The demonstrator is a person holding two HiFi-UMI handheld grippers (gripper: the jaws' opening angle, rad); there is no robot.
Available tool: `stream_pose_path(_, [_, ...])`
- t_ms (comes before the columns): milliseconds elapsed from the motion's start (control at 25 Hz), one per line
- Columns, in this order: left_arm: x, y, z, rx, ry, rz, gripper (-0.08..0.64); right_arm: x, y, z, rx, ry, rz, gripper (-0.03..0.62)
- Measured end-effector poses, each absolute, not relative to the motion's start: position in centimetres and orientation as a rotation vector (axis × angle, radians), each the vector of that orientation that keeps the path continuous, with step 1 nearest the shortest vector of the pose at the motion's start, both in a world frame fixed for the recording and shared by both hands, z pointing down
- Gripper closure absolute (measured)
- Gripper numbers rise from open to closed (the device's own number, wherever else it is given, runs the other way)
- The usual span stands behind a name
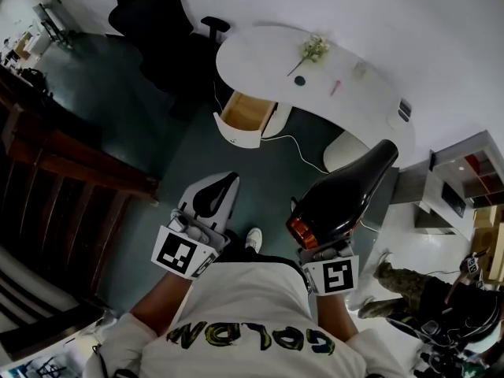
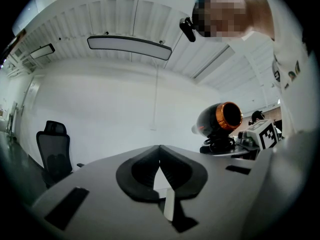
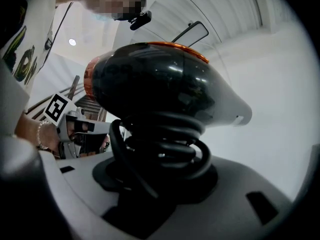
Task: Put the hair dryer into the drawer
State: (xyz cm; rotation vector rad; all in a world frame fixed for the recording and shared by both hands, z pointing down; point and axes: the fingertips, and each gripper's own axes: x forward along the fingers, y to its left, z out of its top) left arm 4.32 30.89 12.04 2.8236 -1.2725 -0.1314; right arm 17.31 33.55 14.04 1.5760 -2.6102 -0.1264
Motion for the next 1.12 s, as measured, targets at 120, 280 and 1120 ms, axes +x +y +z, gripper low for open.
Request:
stream_pose_path(120, [4.6, 29.6, 12.0, 2.826, -1.263, -0.129, 0.548, 17.3, 32.3, 14.3, 1.568, -2.611, -0.108, 0.351])
stream_pose_path(280, [4.4, 27.1, 12.3, 2.824, -1.256, -0.134, 0.548, 16.6, 30.0, 14.7, 1.552, -2.612, -0.11, 0.351])
stream_pose_path(1120, [-4.1, 3.2, 12.3, 2.846, -1.151, -0.175, 0.548, 7.7, 6.2, 14.4, 1.582, -2.548, -0.138, 0.351])
